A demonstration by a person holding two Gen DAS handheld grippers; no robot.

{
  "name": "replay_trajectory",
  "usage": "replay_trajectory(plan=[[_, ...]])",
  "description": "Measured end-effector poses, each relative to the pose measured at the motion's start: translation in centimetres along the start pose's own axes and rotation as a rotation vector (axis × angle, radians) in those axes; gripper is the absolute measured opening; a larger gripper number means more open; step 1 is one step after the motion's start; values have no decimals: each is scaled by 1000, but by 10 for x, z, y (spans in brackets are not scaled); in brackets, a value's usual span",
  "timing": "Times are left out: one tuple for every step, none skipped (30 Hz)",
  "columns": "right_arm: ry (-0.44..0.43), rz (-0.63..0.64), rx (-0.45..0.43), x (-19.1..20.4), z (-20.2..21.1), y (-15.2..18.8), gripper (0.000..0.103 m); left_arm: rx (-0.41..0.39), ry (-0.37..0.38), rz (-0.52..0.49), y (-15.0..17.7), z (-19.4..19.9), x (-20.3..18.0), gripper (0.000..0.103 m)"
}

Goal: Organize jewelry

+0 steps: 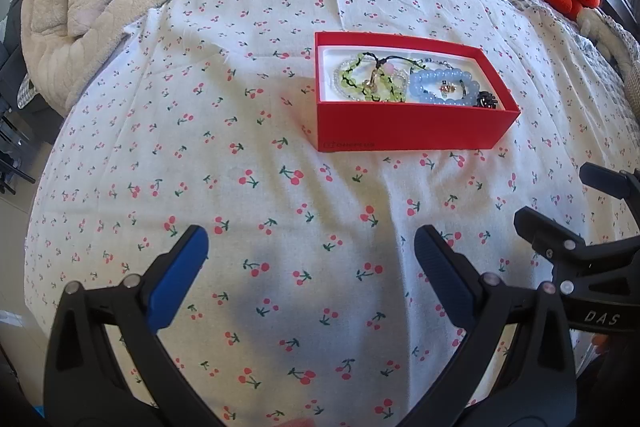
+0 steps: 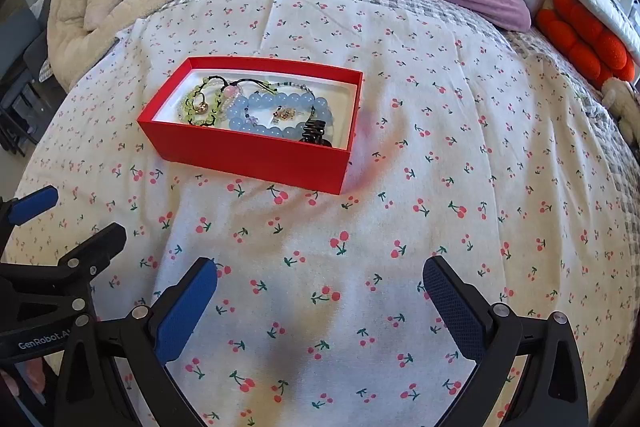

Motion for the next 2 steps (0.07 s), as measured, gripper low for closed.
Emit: replay_trajectory(plan=[[1,0,1,0,0,0,103,-3,-3,0,0,1,0,102],[1,0,2,0,-1,1,103,-5,-6,1,0,0,1,102]])
Point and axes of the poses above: each gripper's, at about its wrist camera, not at the fingertips, and z roughly against the way its jaws point, x to its left, y to its underside, the point moved 6 cm from there along -z, roughly the way its jaws point, and after that the axes turned 8 degrees about -x, right-handed, at the moved point
